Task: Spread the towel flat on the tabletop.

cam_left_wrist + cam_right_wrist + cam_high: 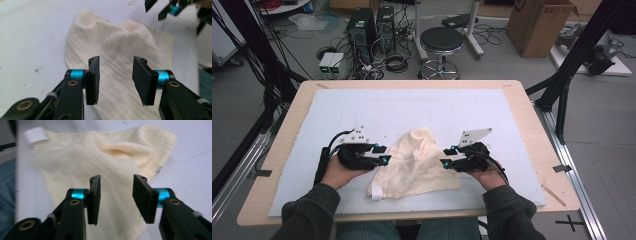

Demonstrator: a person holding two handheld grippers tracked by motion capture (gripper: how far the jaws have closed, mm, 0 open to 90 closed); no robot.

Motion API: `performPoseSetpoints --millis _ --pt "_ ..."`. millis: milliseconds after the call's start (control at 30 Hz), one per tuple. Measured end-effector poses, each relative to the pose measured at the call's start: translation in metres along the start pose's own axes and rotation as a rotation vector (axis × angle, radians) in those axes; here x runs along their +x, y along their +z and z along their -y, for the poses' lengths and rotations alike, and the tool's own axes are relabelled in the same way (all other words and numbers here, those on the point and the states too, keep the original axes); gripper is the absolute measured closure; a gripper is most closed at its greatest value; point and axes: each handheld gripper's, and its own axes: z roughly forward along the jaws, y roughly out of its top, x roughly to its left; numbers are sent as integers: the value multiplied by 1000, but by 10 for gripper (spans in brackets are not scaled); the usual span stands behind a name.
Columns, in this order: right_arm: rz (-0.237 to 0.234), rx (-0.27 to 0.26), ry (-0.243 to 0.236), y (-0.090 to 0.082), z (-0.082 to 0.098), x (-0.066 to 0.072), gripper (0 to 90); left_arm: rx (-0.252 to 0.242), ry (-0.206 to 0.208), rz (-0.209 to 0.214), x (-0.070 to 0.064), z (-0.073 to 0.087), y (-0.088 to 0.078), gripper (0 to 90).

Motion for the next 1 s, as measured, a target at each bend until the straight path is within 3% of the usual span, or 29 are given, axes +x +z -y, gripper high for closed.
performPoseSetpoints --millis 100,200,300,400,533,600,667,767,867,1000 --pt "3 11 23 11 2 -14 512 7 -28 -17 12 -9 21 573" --pt "-30 21 63 19 5 -25 493 25 -65 -32 25 -15 39 565" --pt "-58 27 72 23 7 -30 497 43 -86 -77 36 -19 55 547" --pt "-92 46 101 26 11 -34 562 50 -127 -85 45 -20 69 518" --pt "-125 74 91 28 12 -34 716 87 -144 -89 50 -18 85 493" --pt "-139 91 78 27 12 -31 780 92 -151 -76 52 -15 90 523" --pt "-150 98 70 25 12 -27 801 124 -133 -72 51 -13 95 614" --pt "-155 101 64 20 13 -23 814 142 -118 -63 48 -12 95 856" --pt "-146 91 54 11 14 -19 820 121 -106 -74 44 -18 84 872" --pt "-125 74 36 -7 12 -13 824 85 -94 -88 41 -27 59 872"
